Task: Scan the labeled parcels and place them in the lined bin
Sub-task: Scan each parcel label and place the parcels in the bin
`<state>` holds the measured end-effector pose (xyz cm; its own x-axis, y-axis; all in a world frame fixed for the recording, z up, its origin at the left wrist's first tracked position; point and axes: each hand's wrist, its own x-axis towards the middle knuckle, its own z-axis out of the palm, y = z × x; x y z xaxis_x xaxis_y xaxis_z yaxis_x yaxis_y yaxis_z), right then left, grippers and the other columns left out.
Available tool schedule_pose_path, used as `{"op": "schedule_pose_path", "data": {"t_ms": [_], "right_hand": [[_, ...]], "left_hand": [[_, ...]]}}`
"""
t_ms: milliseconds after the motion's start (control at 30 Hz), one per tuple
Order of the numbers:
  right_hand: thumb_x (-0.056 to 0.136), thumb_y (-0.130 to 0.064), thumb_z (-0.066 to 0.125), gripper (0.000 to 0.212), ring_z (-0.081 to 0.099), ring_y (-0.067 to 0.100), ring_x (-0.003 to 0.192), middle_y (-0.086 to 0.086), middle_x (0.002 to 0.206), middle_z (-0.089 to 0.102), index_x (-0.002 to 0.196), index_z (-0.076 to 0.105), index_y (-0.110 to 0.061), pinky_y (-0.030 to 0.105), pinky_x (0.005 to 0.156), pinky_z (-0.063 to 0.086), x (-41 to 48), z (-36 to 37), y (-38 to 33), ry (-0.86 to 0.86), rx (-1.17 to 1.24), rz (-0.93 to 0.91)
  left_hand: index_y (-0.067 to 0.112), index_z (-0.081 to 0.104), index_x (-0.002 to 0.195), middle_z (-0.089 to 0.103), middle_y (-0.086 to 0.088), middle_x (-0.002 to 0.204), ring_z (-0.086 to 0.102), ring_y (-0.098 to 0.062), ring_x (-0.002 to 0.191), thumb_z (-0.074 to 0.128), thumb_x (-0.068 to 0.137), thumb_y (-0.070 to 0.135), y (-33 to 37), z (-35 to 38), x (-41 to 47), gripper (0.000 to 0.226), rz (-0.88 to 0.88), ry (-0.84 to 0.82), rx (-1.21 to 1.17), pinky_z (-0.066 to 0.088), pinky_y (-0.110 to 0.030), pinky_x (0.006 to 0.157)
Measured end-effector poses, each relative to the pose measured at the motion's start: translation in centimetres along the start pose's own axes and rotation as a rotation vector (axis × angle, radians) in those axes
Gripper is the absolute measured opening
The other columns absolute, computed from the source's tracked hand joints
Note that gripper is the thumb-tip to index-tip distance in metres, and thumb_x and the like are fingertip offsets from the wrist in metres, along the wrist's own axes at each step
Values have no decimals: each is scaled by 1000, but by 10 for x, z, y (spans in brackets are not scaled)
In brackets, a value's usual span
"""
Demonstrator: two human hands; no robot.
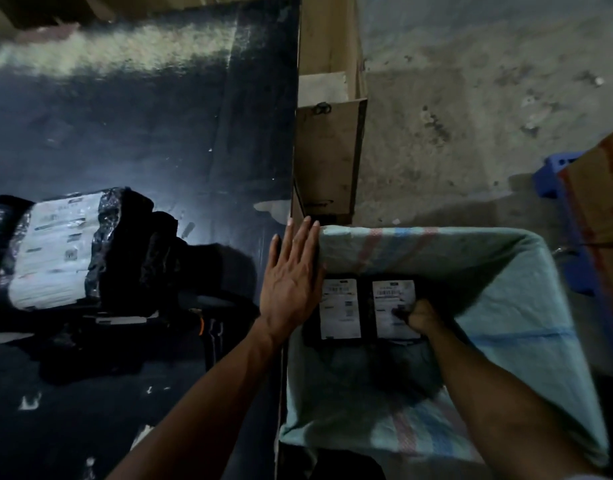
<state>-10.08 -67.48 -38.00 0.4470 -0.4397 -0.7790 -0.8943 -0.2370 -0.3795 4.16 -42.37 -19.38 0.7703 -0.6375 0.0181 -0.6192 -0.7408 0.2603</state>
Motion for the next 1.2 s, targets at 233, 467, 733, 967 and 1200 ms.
{"op": "schedule_pose_path", "data": {"t_ms": [233,467,733,967,1200], "right_hand": [[90,-24,75,44,64,27,116,11,131,66,128,65,-5,31,98,50,-66,-40,-40,-53,-130,-211],[93,-44,67,58,54,23,129,2,141,58,143,53,-19,37,110,42,-176,-74,-128,-42,-310,-500],[95,-50,60,56,63,28,120,12,130,67,133,62,-9,35,95,50,-302,-27,-258,338,-284,-839],[98,-69,31,73,64,35,108,26,115,67,99,67,-6,33,80,42,-350,93,-368,249,-318,-756],[81,-90,25,110,31,41,148,26,153,42,140,54,-1,59,120,20,-369,177,-413,320,-36,-549]], "left_hand": [[18,4,161,-2,-4,169,-17,-27,153,27,103,48,-7,-14,3,69,64,-132,-52,-5,-50,125],[4,39,150,35,-15,159,3,-35,155,49,100,25,-12,-89,17,54,310,-156,13,9,-46,124],[7,62,131,54,-14,146,23,-35,152,57,94,14,-103,-206,-24,38,356,156,50,19,-49,122],[3,42,145,46,-15,151,36,-35,144,47,98,23,-220,-252,-103,51,-132,238,115,25,-51,117],[-3,42,137,44,-23,150,33,-38,145,29,106,28,-272,-240,-135,47,-78,51,41,27,-52,118]]}}
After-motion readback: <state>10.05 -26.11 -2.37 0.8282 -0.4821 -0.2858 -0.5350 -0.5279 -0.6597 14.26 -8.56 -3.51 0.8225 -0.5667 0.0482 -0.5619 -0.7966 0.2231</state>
